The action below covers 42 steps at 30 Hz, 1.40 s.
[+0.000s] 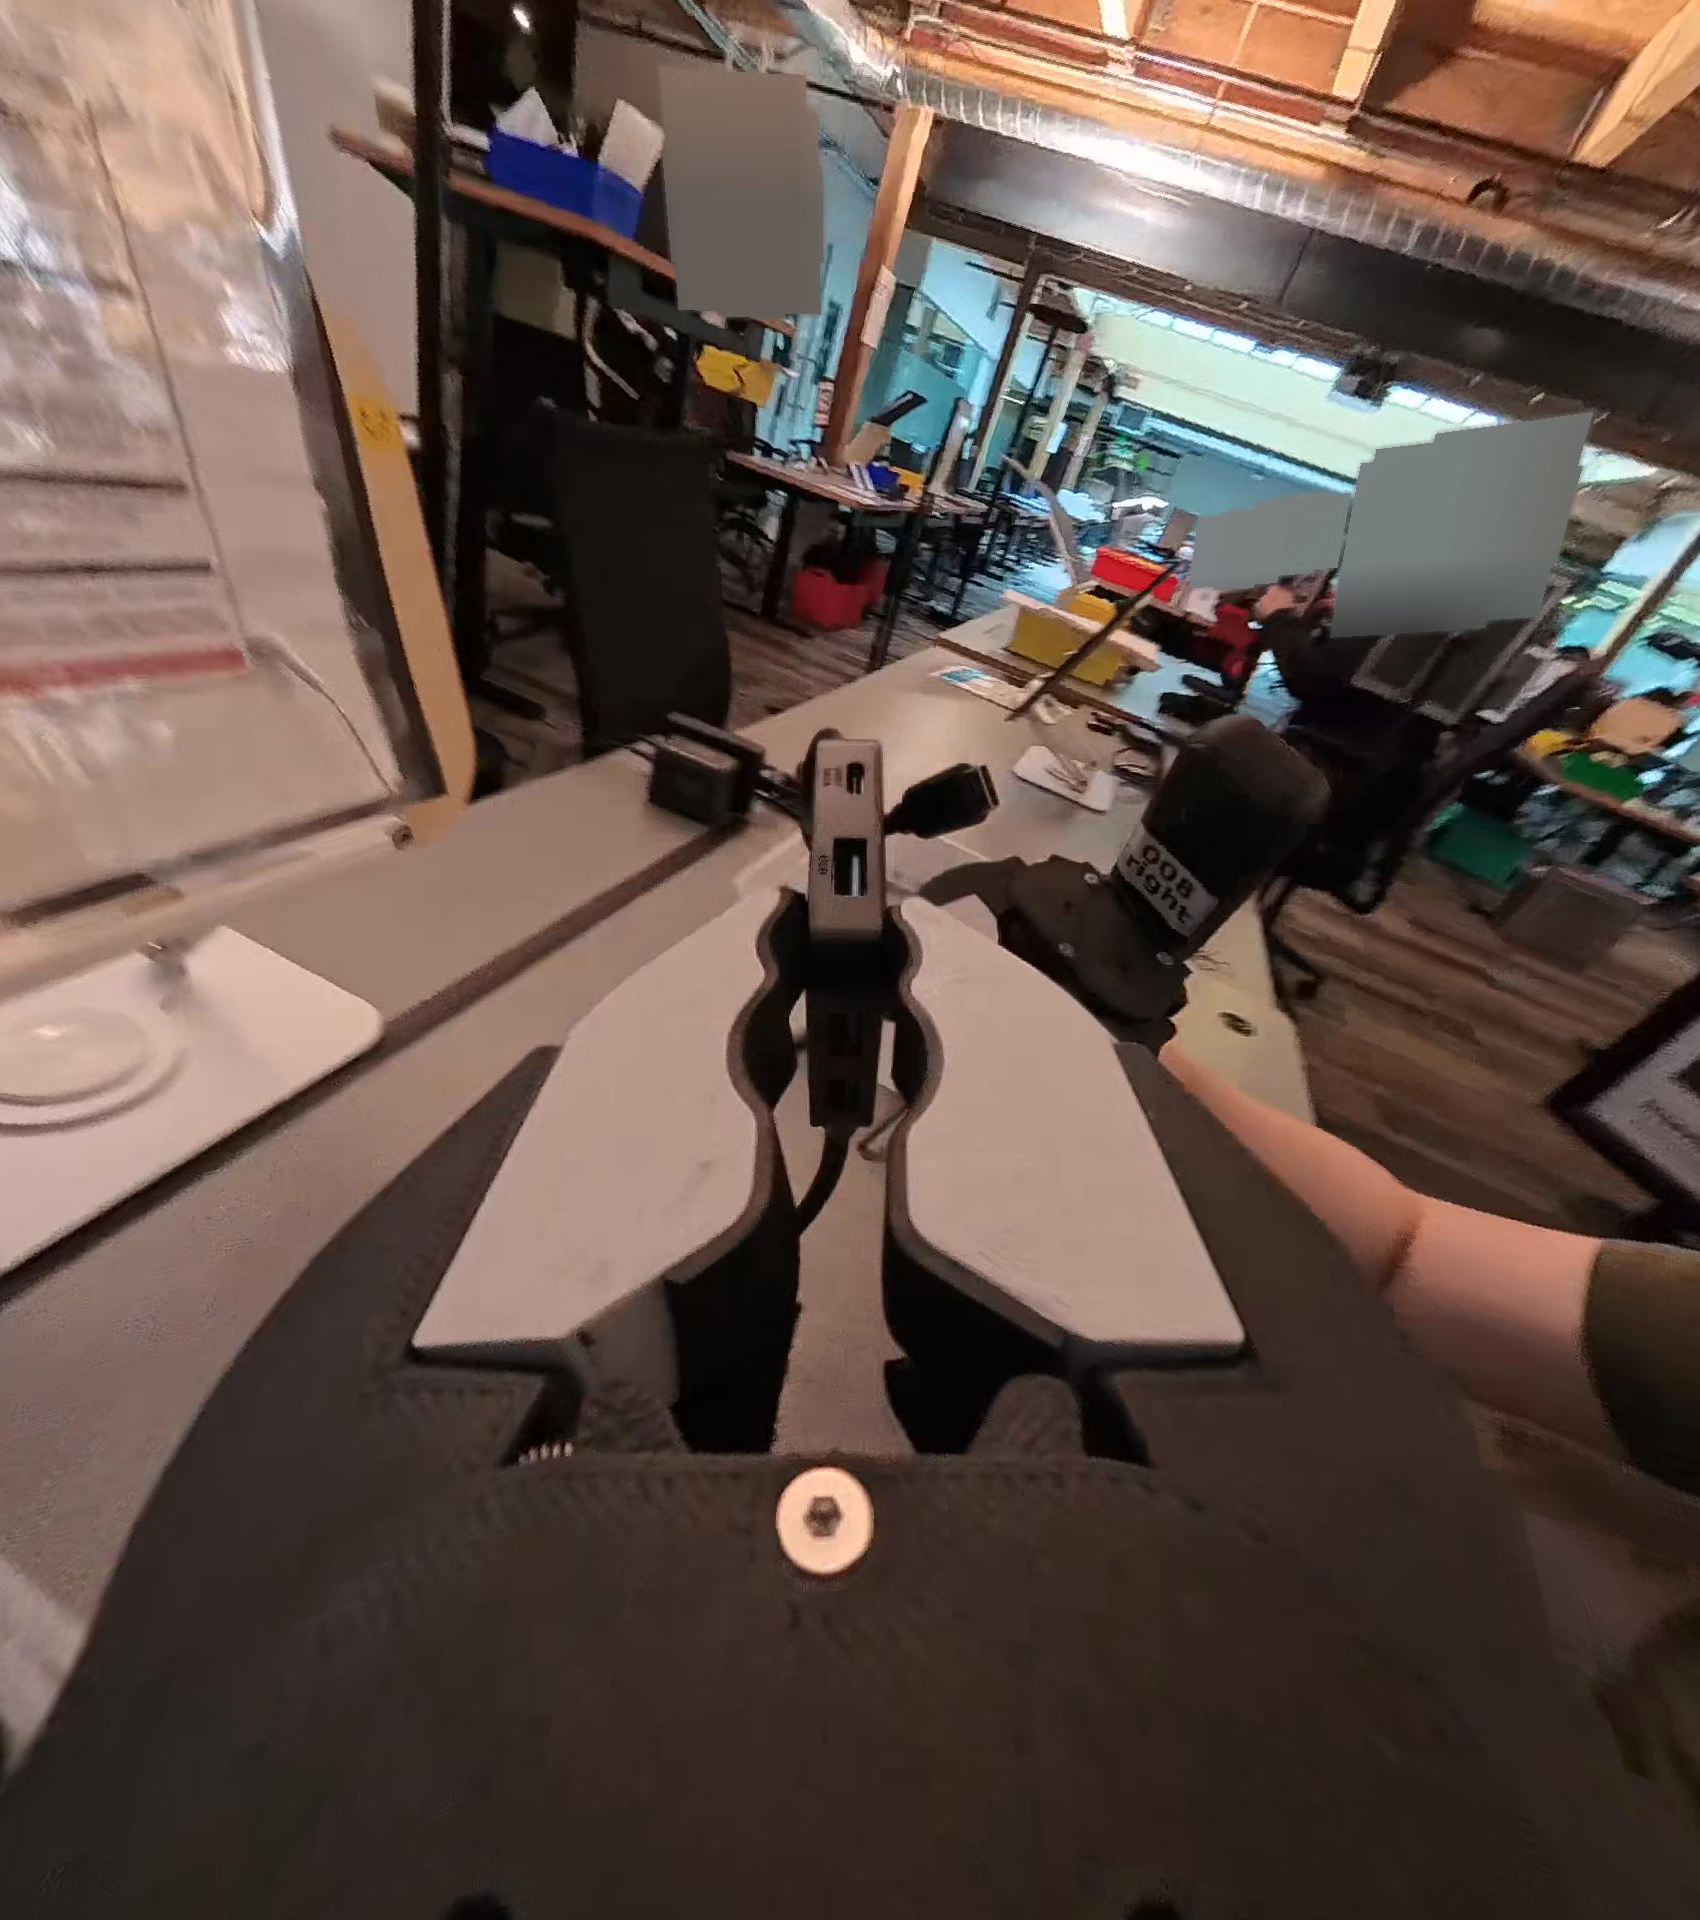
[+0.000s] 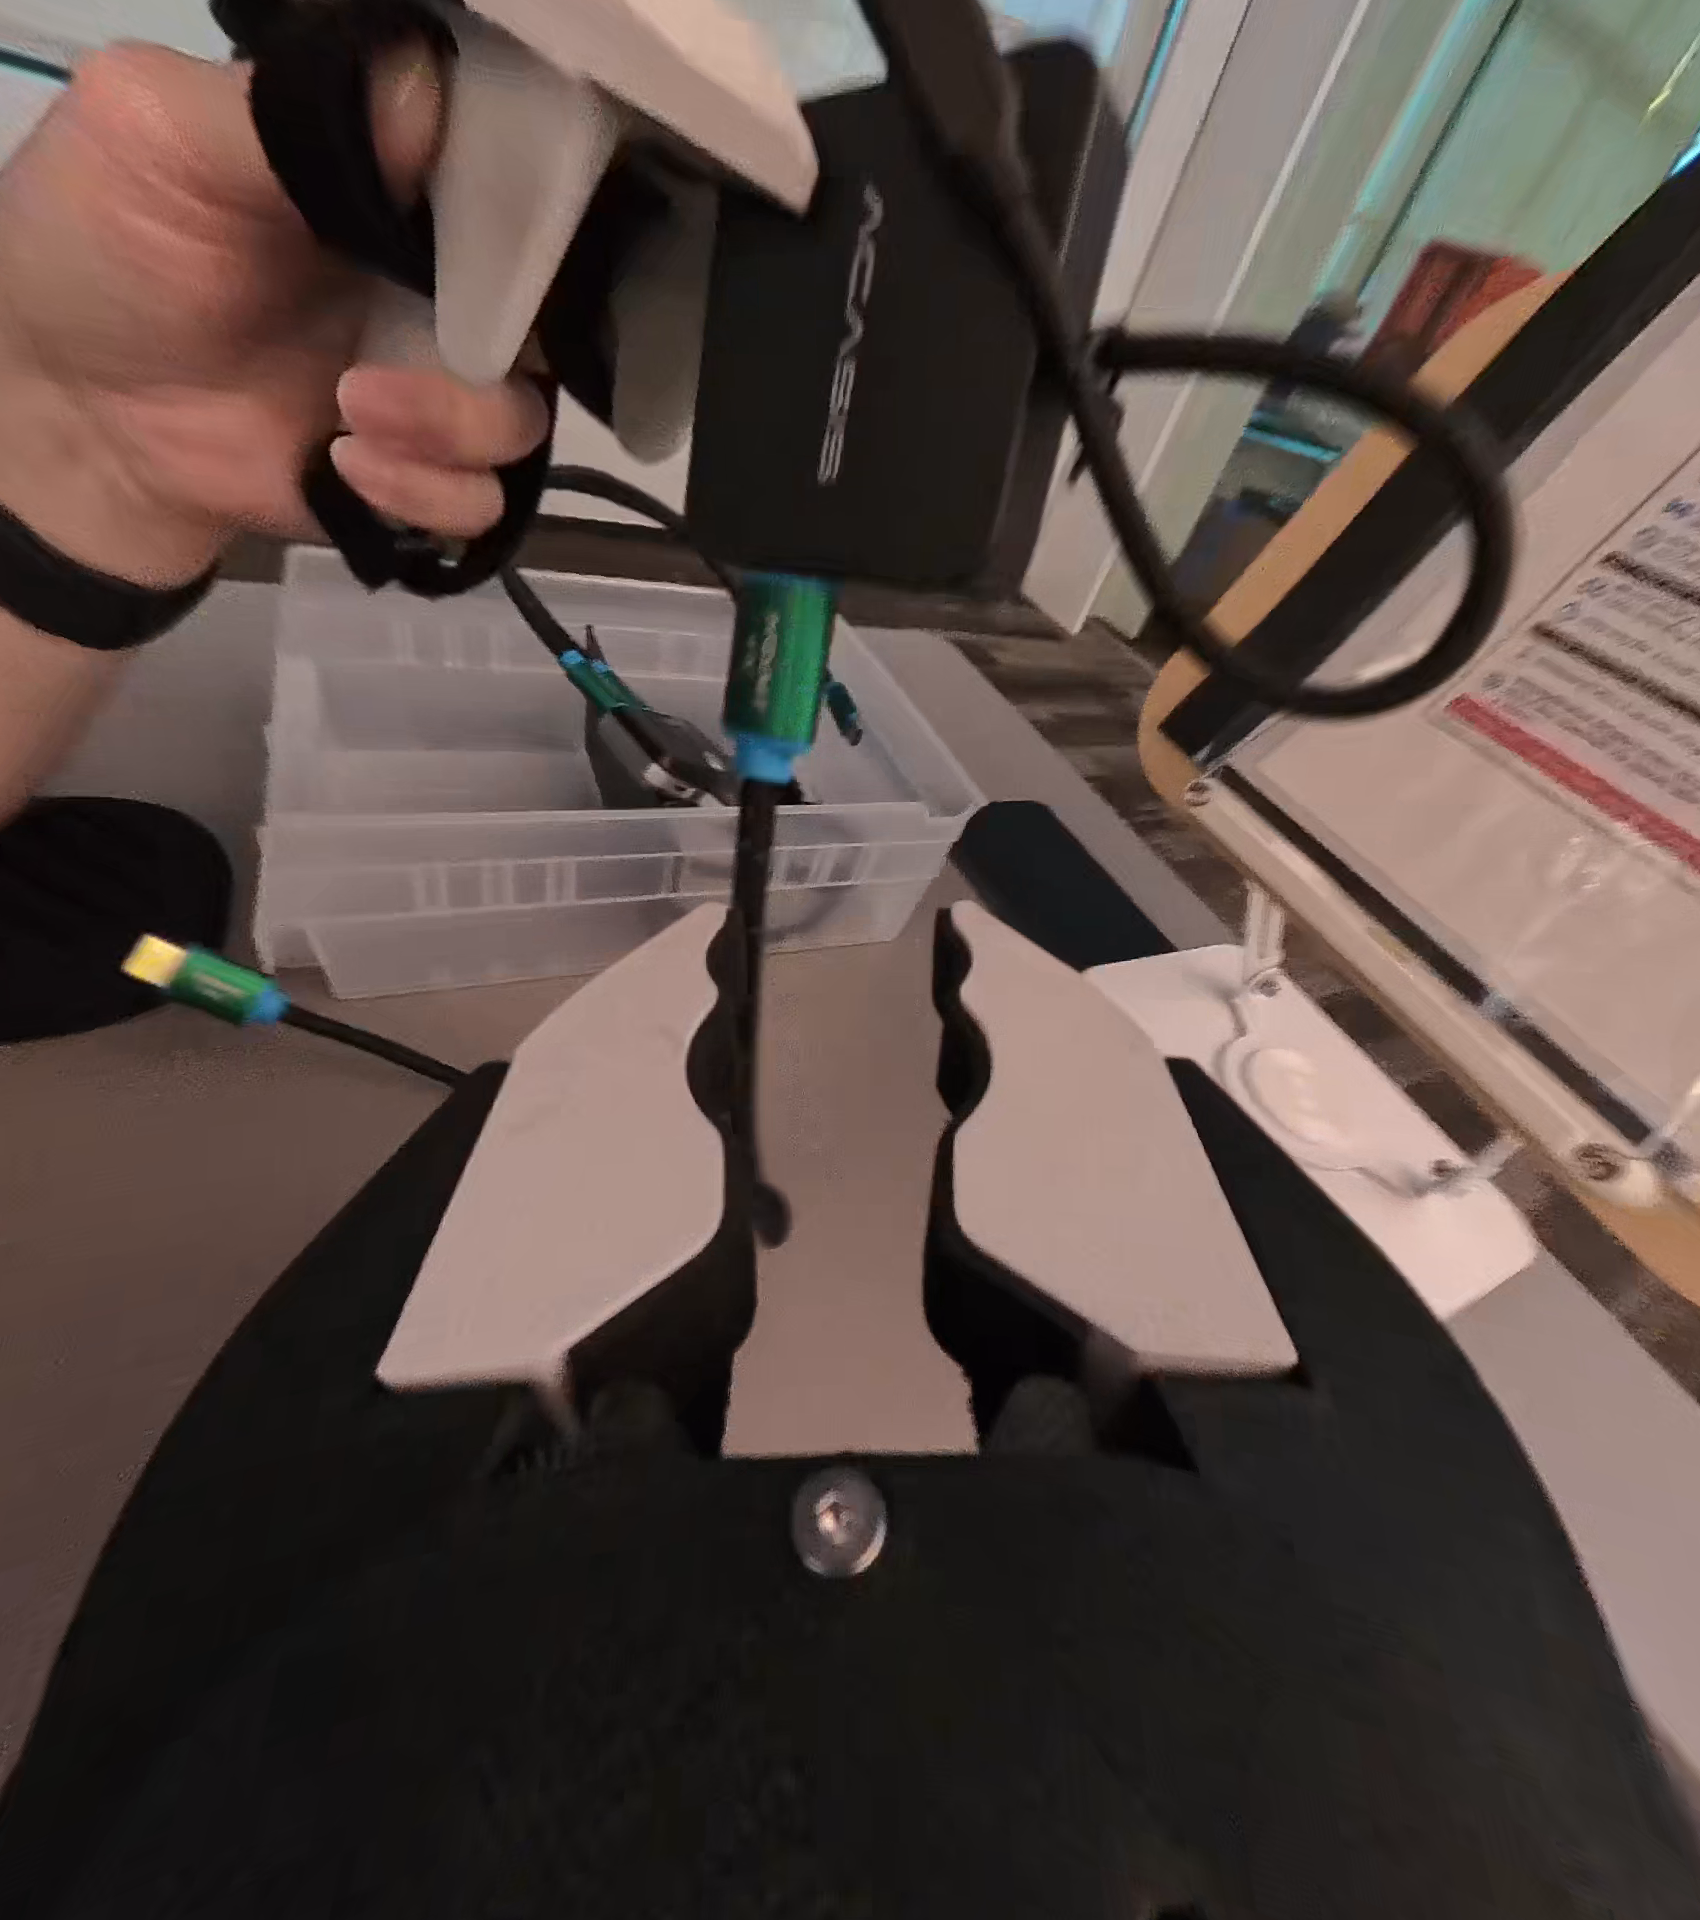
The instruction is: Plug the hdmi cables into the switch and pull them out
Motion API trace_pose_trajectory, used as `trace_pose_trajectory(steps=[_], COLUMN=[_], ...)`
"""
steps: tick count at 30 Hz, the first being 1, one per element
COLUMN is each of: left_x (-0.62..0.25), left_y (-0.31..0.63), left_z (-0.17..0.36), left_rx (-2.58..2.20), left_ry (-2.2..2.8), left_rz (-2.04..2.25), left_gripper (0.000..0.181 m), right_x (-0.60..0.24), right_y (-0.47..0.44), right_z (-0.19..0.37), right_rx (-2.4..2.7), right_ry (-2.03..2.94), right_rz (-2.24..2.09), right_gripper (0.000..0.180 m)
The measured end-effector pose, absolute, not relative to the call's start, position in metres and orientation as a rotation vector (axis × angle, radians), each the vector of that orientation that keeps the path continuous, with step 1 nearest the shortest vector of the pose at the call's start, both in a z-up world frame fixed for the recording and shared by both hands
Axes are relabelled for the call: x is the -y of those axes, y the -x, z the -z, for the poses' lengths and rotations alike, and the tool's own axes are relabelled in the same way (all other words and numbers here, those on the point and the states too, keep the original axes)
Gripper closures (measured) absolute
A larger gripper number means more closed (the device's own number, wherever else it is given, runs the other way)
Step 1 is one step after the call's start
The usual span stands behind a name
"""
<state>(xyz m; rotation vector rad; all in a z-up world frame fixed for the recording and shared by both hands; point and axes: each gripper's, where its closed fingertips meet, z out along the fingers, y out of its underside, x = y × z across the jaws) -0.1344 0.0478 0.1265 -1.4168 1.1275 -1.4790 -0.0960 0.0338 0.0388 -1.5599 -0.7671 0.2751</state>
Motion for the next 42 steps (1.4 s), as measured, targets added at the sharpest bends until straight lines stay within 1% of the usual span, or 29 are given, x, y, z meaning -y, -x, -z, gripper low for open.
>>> trace_pose_trajectory(steps=[3, 5, 9, 12, 13, 14, 16, 19, 22, 23, 26, 28, 31, 34, 35, 38, 42], left_x=[-0.047, -0.047, -0.051, -0.053, -0.051, -0.048, -0.039, -0.029, -0.017, -0.016, -0.016, -0.02, -0.033, -0.024, -0.017, 0.0, 0.013], left_y=[0.129, 0.128, 0.132, 0.13, 0.128, 0.125, 0.118, 0.109, 0.1, 0.098, 0.096, 0.097, 0.102, 0.109, 0.112, 0.111, 0.097], left_z=[-0.118, -0.116, -0.114, -0.107, -0.104, -0.102, -0.095, -0.088, -0.081, -0.079, -0.081, -0.086, -0.094, -0.103, -0.103, -0.092, -0.074], left_rx=[-1.13, -1.126, -1.072, -1.032, -1.034, -1.043, -1.07, -1.082, -1.103, -1.096, -1.104, -1.157, -1.273, -1.368, -1.384, -1.474, -1.552], left_ry=[1.458, 1.474, 1.528, 1.596, 1.611, 1.626, 1.655, 1.682, 1.701, 1.705, 1.682, 1.603, 1.397, 1.118, 1.016, 0.753, 0.663], left_rz=[1.57, 1.608, 1.696, 1.761, 1.784, 1.807, 1.848, 1.925, 2.014, 2.035, 2.055, 1.936, 1.49, 1.062, 0.937, 0.533, 0.375], left_gripper=[0.168, 0.167, 0.167, 0.167, 0.167, 0.167, 0.167, 0.168, 0.164, 0.164, 0.165, 0.163, 0.151, 0.116, 0.11, 0.122, 0.123], right_x=[-0.032, -0.027, -0.009, -0.002, -0.004, -0.008, -0.009, -0.006, -0.01, -0.008, -0.006, -0.008, -0.004, -0.004, -0.002, 0.003, 0.01], right_y=[0.079, 0.068, 0.053, 0.077, 0.083, 0.087, 0.089, 0.094, 0.089, 0.087, 0.085, 0.079, 0.07, 0.064, 0.064, 0.067, 0.073], right_z=[-0.046, -0.057, -0.082, -0.072, -0.067, -0.063, -0.067, -0.066, -0.063, -0.066, -0.068, -0.072, -0.08, -0.078, -0.077, -0.073, -0.066], right_rx=[0.802, 0.806, 0.846, 1.007, 1.037, 1.05, 1.008, 1.024, 1.034, 1.024, 1.043, 1.048, 1.054, 1.078, 1.093, 1.135, 1.195], right_ry=[1.469, 1.361, 1.063, 0.899, 0.883, 0.871, 0.8, 0.705, 0.709, 0.695, 0.734, 0.84, 0.965, 1.114, 1.143, 1.204, 1.26], right_rz=[-0.081, 0.028, 0.528, 0.757, 0.816, 0.876, 1.009, 1.109, 1.191, 1.212, 1.127, 1.054, 0.934, 0.807, 0.766, 0.636, 0.537], right_gripper=[0.143, 0.145, 0.147, 0.146, 0.143, 0.139, 0.14, 0.141, 0.147, 0.152, 0.155, 0.157, 0.161, 0.162, 0.163, 0.164, 0.162])
